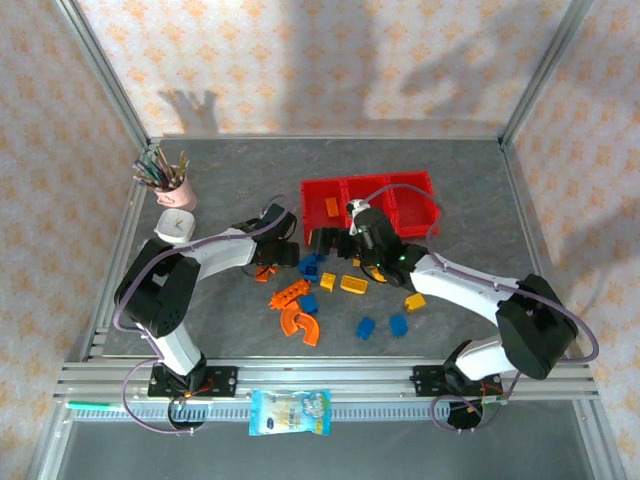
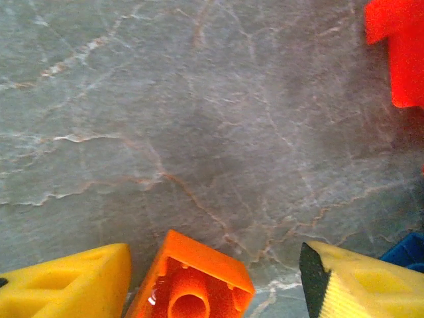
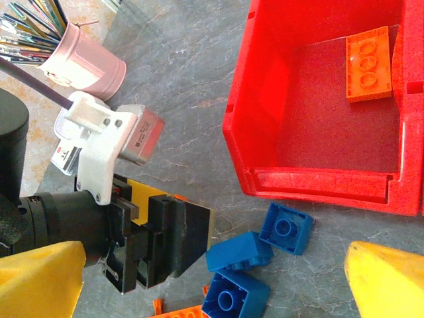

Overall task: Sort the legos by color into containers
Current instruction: Pick up the lego from the center of the table, then place the lego in the container.

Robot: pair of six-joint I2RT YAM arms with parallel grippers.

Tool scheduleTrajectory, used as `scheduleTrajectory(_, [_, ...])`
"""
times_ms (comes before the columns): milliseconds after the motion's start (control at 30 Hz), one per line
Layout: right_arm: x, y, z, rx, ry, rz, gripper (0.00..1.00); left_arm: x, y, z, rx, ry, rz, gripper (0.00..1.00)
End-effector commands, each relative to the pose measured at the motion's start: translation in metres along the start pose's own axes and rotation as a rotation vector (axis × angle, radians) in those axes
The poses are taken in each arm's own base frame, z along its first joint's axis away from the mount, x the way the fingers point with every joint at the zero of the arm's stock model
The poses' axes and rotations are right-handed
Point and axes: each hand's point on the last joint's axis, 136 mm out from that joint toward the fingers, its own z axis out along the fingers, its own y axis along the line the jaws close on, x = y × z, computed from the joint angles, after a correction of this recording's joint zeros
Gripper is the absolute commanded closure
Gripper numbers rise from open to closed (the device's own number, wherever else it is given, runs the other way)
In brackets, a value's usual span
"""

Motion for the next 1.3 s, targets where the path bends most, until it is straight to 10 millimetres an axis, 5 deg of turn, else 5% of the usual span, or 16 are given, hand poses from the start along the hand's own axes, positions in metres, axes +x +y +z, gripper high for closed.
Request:
scheduleTrajectory(0, [0.0, -0.003, 0.001, 0.017, -0.024, 0.002, 0.0, 0.004, 0.006, 0.002, -0.057, 0.017, 0.033, 0.3])
scheduleTrajectory(800, [-0.004, -0.001, 0.004, 0.016, -0.025, 0.0, 0.0, 0.008, 0.017, -0.001, -0.128, 0.0, 0.037, 0.7])
scheduleTrajectory(1033, [-0.012, 0.002, 0.001, 0.018, -0.039, -0.016, 0.0, -0.004, 0.012, -0.018, -0.097, -0.048, 0.009, 0.76])
scheduleTrajectory(1267, [-0.029, 0.0, -0.009, 0.036, -0.074, -0.029, 0.0, -0.037, 0.001, -0.059, -0.036, -0.167, -0.056, 0.8])
